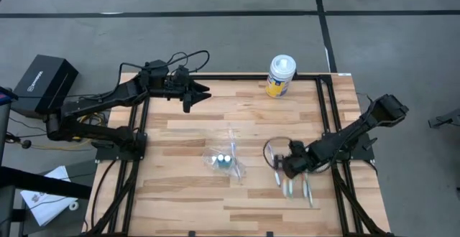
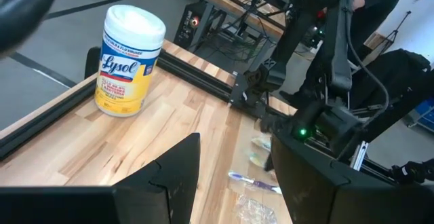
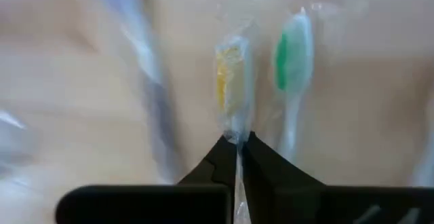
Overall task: Pick & Place toothbrushing station
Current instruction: Put the left orange toothbrush into the transparent organizer
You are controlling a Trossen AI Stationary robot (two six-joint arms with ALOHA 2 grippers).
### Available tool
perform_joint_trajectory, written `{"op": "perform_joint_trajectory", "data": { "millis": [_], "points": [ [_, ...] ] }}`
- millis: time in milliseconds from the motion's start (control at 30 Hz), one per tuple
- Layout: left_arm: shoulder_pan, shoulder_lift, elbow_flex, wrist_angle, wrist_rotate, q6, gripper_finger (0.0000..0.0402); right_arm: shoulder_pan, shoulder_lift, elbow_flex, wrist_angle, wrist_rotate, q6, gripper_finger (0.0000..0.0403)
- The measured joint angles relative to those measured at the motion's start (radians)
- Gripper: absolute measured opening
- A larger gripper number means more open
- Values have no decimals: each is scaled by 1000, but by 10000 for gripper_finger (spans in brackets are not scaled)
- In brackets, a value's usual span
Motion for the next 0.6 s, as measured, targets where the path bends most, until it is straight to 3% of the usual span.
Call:
{"op": "perform_joint_trajectory", "data": {
  "millis": [233, 367, 600],
  "points": [
    [0, 0, 0, 5, -14, 0, 176, -42, -231, 4, 11, 316, -110, 2],
    [0, 0, 0, 6, -14, 0, 176, -69, -338, 4, -28, 381, -180, 1],
    [0, 0, 0, 7, -21, 17, 176, -111, -440, 4, 168, 589, -532, 0]
  ]
}}
